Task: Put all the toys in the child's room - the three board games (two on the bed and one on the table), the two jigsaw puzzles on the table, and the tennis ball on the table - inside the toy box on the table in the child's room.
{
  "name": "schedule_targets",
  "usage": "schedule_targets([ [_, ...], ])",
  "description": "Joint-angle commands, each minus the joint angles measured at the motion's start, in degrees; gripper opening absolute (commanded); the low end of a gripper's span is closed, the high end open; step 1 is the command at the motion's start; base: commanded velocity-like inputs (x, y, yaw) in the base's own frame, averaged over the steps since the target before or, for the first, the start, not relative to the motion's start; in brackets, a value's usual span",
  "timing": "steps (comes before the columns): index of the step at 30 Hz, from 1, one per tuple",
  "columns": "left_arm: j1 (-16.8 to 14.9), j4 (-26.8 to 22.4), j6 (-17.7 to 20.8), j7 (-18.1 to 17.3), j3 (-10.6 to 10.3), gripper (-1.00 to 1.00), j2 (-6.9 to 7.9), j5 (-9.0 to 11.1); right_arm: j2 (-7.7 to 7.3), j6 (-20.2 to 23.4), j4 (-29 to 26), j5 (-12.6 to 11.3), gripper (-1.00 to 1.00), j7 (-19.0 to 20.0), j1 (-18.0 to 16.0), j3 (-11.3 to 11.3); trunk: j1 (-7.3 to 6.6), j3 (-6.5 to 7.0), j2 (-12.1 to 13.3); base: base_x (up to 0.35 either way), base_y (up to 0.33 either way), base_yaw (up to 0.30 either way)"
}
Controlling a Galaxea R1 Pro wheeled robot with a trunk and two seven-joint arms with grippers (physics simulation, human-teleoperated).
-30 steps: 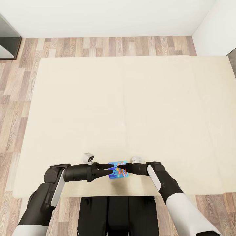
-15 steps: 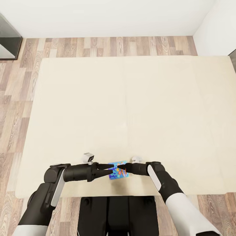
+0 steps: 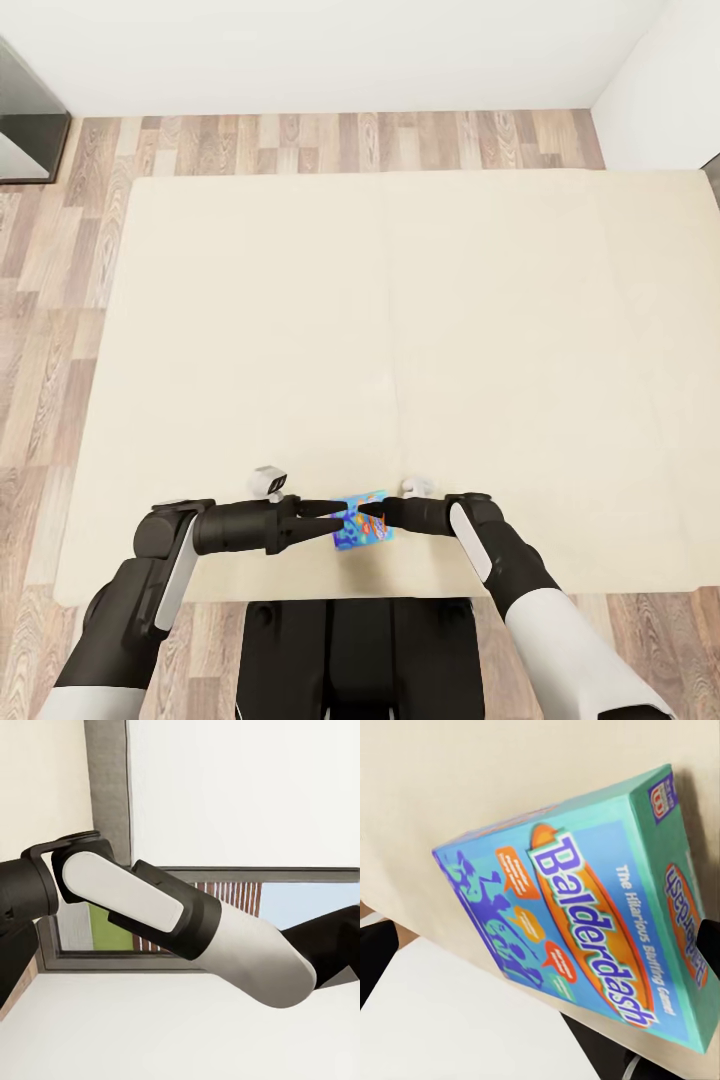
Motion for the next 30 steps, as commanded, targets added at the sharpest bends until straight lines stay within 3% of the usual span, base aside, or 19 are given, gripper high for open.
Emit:
schedule_targets([
  [1,-0.01,0.0,0.6,-0.15,-0.01,1.0,0.02,0.07,0.01,0.29,-0.05,-0.04,1.0,0.05,-0.01,-0.04,0.03,-0.06,-0.09,0.0,0.042,0.0],
  [30,-0.01,0.0,0.65,-2.97,-0.01,1.0,0.02,-0.01,0.01,0.29,-0.05,-0.06,1.0,-0.07,-0.01,-0.05,0.03,-0.06,-0.09,0.0,0.035,0.0],
])
